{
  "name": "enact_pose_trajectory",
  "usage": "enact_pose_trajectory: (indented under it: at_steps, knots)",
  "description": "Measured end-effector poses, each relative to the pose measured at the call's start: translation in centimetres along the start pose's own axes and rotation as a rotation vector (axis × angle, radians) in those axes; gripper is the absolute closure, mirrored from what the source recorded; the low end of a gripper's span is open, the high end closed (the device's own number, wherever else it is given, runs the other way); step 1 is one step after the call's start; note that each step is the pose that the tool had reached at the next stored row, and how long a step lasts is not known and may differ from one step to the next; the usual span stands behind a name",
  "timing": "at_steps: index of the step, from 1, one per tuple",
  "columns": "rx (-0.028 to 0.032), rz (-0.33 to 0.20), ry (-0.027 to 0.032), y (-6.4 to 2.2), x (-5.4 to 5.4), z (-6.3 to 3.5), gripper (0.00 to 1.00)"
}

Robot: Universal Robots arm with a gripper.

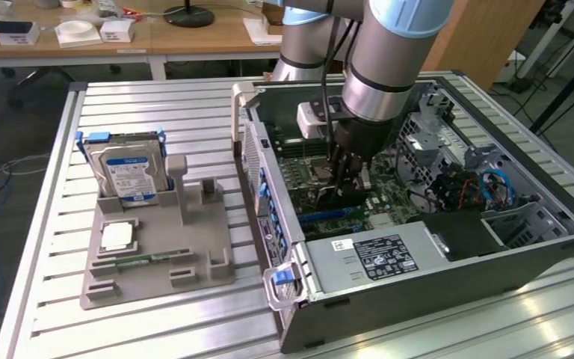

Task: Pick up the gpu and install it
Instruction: 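Insert the gpu into the slot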

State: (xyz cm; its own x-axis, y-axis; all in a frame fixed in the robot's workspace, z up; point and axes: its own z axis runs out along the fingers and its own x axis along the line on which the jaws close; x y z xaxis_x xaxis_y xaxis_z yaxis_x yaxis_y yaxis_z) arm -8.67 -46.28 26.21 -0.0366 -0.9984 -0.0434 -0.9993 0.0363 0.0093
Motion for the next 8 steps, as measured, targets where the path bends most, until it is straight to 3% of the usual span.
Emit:
enact_pose_trajectory:
  at_steps: [8]
  knots:
    - [0.0011, 0.001, 0.002, -0.14, 0.03, 0.4, 0.74]
